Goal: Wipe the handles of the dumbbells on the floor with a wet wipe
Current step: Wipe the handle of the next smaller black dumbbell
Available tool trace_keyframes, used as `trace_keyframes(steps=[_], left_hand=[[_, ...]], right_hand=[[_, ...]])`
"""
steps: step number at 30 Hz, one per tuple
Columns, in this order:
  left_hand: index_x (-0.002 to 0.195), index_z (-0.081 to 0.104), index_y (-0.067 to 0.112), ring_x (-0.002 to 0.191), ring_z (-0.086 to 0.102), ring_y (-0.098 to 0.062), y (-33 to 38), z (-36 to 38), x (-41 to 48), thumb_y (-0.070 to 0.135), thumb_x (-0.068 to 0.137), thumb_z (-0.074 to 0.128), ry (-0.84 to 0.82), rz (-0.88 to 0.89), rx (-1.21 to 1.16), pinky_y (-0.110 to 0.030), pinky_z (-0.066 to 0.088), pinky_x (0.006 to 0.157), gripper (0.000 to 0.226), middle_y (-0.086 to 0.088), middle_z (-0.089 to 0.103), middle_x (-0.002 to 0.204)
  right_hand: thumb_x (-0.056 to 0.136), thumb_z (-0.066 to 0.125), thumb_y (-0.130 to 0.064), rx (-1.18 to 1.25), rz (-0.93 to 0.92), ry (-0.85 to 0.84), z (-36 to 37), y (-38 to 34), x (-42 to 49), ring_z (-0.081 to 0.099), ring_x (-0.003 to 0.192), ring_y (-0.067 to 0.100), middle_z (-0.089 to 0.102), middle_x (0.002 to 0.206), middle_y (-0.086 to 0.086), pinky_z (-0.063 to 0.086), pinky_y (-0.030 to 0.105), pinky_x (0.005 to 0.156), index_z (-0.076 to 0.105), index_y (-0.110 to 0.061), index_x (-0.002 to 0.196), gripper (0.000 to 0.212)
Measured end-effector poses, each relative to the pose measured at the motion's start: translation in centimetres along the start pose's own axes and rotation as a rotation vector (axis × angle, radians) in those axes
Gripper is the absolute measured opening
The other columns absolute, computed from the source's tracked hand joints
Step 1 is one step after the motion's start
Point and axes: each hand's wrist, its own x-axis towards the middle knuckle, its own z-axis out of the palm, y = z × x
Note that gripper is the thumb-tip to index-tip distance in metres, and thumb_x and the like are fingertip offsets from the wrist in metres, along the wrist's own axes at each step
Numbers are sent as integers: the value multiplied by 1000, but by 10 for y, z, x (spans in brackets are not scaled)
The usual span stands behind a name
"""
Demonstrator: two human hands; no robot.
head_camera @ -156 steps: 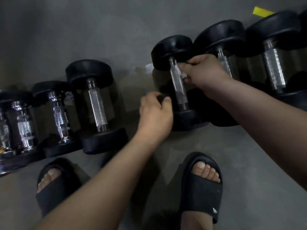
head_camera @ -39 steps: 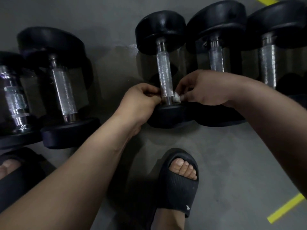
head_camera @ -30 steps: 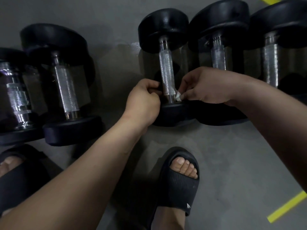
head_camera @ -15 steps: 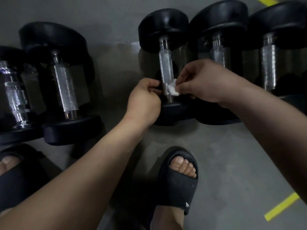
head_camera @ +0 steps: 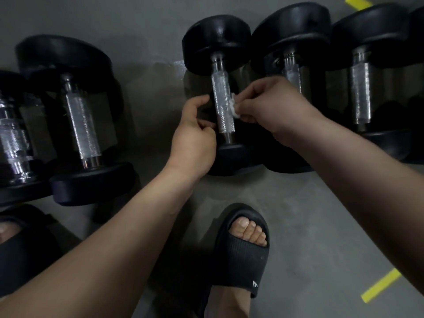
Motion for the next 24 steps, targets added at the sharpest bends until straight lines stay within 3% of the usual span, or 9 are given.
trace_keyframes(steps=[2, 7, 11, 14, 20, 24], left_hand=[[134, 51, 40, 66, 57, 2, -1, 1, 0, 0, 92, 47, 2, 10, 1, -14, 46, 59, 59, 5, 62, 87], [130, 56, 41, 72, 61, -6, -2, 1, 2, -2, 89, 46, -12, 18, 11, -22, 50, 64, 60, -2, 66, 91], [126, 56, 36, 85, 66, -18, -5, 3, 5, -1, 89, 47, 10, 3, 4, -28, 53, 71, 53, -3, 67, 94], [122, 55, 29, 87, 67, -19, -7, 6, 5, 0, 90, 47, 36, -19, -2, -37, 56, 81, 44, 1, 67, 92], [117, 54, 24, 91, 67, -18, -7, 6, 5, 1, 90, 47, 68, -37, -13, -30, 53, 80, 36, 3, 65, 91], [113, 51, 23, 88, 64, -17, -4, 7, 2, 0, 89, 46, 104, -49, -15, -29, 51, 79, 33, 3, 63, 90]], right_hand=[[84, 70, 8, 163, 12, 37, 4, -5, 7, 65, 69, 19, 67, 72, 11, 59, 31, 72, 68, -7, 74, 18], [85, 78, -8, 340, 7, 134, 12, -21, 21, 55, 56, 12, 66, 68, 8, 47, 25, 54, 72, -7, 84, 7], [83, 80, -13, 107, -50, 118, 8, -9, 15, 57, 58, 15, 67, 66, 8, 49, 31, 61, 74, -7, 81, 9], [77, 82, -22, -80, -68, 134, 6, 4, 7, 66, 63, 9, 72, 66, -4, 56, 31, 69, 75, -14, 76, 11], [83, 79, -20, 62, -160, 306, 21, -11, 14, 65, 62, 5, 70, 64, -6, 56, 28, 67, 76, -16, 78, 7], [85, 77, -29, -61, -226, 350, 24, -10, 16, 67, 71, 2, 73, 74, -7, 56, 26, 75, 74, -15, 79, 16]])
